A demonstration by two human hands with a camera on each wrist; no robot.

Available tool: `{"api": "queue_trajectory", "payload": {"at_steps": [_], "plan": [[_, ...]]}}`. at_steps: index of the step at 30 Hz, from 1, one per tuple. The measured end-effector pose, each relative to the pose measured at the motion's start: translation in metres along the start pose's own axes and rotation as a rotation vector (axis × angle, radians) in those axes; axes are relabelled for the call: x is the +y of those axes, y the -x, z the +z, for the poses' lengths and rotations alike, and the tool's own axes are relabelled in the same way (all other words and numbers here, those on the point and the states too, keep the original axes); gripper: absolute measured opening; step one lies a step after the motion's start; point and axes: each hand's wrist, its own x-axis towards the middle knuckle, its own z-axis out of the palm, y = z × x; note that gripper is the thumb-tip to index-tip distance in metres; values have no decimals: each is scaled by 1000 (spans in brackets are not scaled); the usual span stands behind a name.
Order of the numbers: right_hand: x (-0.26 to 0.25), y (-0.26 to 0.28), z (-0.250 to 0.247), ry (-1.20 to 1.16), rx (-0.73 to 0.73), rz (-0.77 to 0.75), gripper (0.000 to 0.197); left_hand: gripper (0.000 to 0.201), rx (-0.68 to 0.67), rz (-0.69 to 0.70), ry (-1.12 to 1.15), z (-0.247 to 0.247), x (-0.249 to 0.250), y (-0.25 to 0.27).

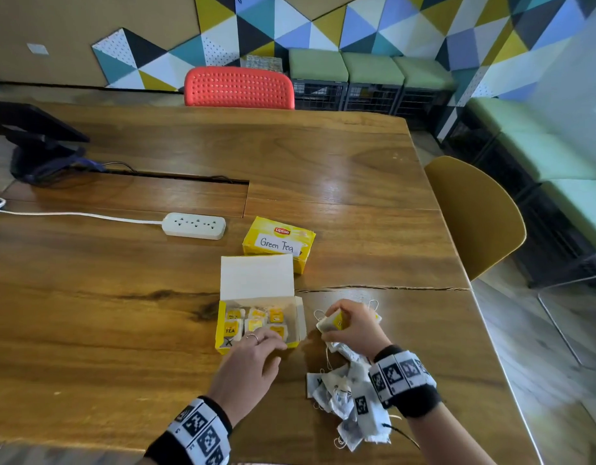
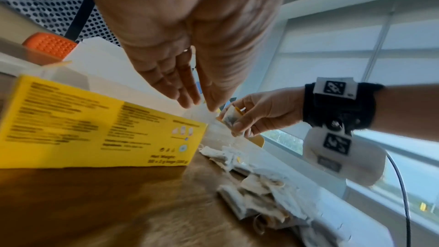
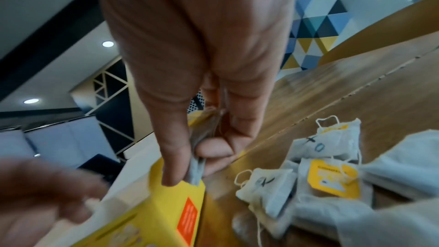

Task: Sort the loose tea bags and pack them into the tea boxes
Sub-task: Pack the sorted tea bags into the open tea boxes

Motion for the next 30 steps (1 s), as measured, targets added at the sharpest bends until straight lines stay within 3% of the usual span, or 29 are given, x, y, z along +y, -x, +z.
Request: {"api": "queue_trajectory", "payload": {"at_steps": [6, 10, 14, 19, 22, 25, 27, 30], "plan": [[-11, 45, 22, -99, -87, -53, 75, 25, -8, -64, 359, 1, 28, -10], [-18, 59, 28, -177, -69, -98, 89, 19, -37, -98, 408, 10, 29, -15], [-12, 54, 15, -296, -51, -47, 70, 10, 25, -154, 460, 7, 24, -17], [3, 22, -6, 180, 87, -24, 29, 21, 46, -357, 622, 2, 16, -22], [1, 6, 5, 325, 66, 28, 28, 43, 29, -465, 836, 0, 11, -24], [-6, -2, 16, 437, 25, 92, 36, 25, 23, -533, 1037, -9, 21, -24], [-9, -4, 18, 440, 16, 136, 40, 20, 23, -515, 1053, -13, 25, -24], [-14, -4, 17, 353, 9, 149, 28, 16, 13, -508, 997, -18, 22, -25]]}}
